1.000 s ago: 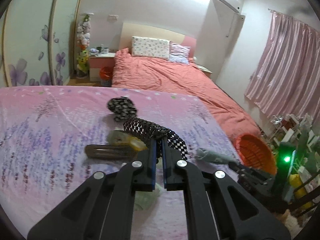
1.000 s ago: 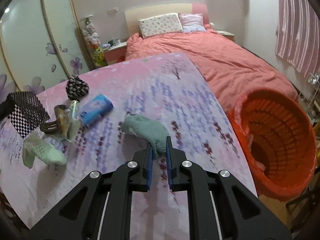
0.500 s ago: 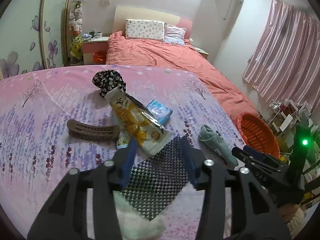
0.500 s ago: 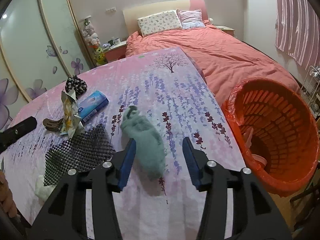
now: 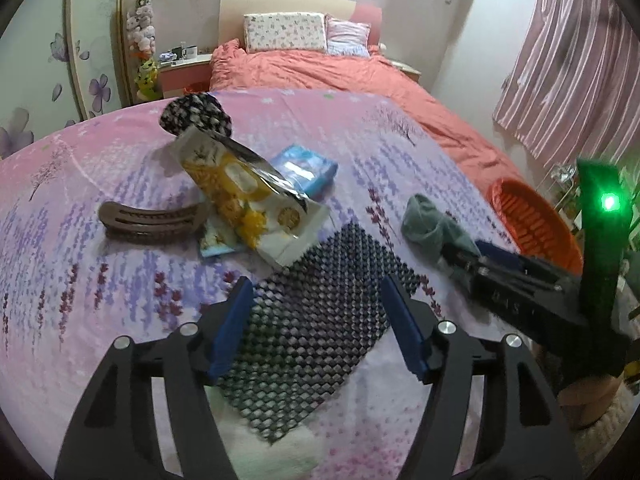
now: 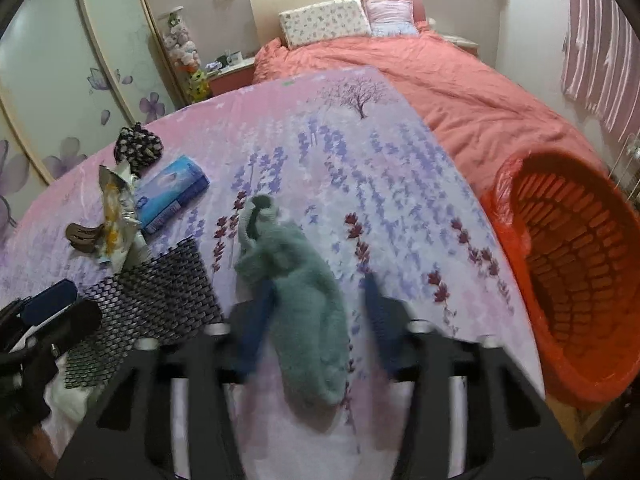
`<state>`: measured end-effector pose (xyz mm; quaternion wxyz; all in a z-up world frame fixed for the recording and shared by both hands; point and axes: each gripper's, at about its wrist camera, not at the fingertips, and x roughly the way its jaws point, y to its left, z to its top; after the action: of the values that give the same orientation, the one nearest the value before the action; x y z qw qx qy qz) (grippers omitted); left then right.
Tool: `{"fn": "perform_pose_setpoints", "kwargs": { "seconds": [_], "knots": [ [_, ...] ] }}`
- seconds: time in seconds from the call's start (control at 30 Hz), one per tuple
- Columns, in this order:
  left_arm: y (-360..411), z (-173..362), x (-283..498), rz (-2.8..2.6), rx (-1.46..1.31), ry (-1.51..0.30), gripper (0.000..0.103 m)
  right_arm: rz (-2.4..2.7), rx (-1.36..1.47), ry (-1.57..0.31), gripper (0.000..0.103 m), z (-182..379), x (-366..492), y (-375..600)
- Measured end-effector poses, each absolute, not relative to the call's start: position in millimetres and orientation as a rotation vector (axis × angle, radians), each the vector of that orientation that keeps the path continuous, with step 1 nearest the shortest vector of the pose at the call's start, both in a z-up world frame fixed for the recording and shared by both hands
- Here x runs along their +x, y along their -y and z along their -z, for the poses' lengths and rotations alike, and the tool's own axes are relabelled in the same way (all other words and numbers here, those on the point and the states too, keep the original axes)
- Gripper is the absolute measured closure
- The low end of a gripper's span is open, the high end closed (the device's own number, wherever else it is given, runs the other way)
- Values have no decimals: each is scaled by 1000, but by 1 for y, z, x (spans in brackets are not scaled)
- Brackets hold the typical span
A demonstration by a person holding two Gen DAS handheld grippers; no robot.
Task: Collect trash
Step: 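Grasp the green sock with the right tool while the left tool grasps the black mesh pad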
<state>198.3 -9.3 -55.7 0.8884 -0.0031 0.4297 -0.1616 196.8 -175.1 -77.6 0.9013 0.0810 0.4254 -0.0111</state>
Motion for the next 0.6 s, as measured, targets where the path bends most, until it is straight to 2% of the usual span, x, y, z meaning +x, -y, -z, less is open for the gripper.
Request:
{"fn": "perform_pose_setpoints", "kwargs": {
  "seconds": [0.07, 0.33, 0.37, 0.4, 0.43, 0.47, 0.53, 0.6],
  "knots": [
    [18, 61, 199, 322, 23, -909, 37, 3, 172, -879, 92, 75, 194, 175],
    [43, 82, 202, 253, 115, -942, 40, 4, 214, -874, 92, 75, 183, 192],
    [46, 83, 201, 242, 134, -933, 48, 2, 214, -874, 92, 75, 183, 192],
    [49, 83, 200, 248, 146, -922, 50, 1, 213, -873, 92, 75, 182, 192],
    [51, 83, 200, 260, 147, -914, 60, 0, 212, -871, 92, 75, 182, 192],
    [54, 83, 199, 267, 160, -902, 75, -2, 212, -870, 93, 76, 181, 193],
    [59, 83, 198, 291, 180, -891, 91, -3, 216, -867, 94, 75, 179, 194],
    [56, 81, 201, 311, 150, -902, 95, -4, 225, -859, 94, 72, 177, 195]
  ]
}}
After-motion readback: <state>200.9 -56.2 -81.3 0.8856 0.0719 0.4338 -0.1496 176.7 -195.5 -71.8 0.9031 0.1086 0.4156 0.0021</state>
